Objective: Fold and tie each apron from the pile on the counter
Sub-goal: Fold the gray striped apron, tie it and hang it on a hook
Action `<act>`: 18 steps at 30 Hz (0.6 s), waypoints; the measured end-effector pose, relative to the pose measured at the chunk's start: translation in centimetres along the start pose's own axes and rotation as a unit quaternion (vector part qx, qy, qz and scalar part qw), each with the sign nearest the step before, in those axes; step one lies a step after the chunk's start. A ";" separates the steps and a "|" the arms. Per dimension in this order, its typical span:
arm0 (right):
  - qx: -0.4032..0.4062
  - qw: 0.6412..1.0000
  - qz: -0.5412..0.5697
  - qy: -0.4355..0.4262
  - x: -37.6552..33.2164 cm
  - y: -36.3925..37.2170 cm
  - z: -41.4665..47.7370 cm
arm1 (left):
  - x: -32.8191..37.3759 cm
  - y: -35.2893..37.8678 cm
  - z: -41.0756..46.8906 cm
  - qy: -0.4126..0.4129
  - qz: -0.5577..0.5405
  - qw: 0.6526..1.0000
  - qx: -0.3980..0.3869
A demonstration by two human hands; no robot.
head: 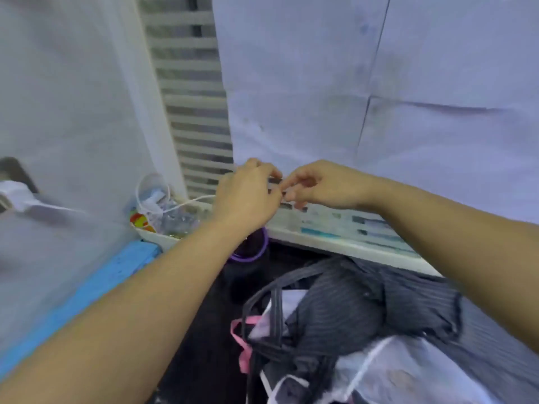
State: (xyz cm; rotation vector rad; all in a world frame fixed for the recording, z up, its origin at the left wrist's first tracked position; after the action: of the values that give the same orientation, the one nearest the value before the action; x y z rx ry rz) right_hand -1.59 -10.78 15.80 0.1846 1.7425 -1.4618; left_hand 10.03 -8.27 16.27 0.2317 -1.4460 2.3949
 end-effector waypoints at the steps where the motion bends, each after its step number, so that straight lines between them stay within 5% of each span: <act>1: -0.006 0.999 0.012 0.032 2.9 0.7 -1.9 | 1.4 2.7 -1.5 0.009 -0.005 0.999 -0.032; 9: -0.052 0.966 0.019 0.254 21.3 6.8 -16.3 | 6.6 20.2 -13.1 0.049 -0.022 0.962 -0.268; 18: 0.018 0.930 0.034 0.365 28.9 9.8 -22.0 | 8.2 28.6 -18.8 0.077 -0.027 0.914 -0.397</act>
State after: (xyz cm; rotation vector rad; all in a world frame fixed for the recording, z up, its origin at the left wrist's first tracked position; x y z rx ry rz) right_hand -25.23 0.31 -11.33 0.8962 2.2512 -1.4733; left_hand -7.41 -2.34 -13.71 -0.1163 -2.1368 1.5535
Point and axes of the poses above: each hand's wrist, its own z-axis towards the middle knuckle, its own y-axis out of the palm, x = y × z, the point moved 7 cm from there along z, towards the middle knuckle, and after that the axes turned 5 degrees about x, right-handed, at the moved point
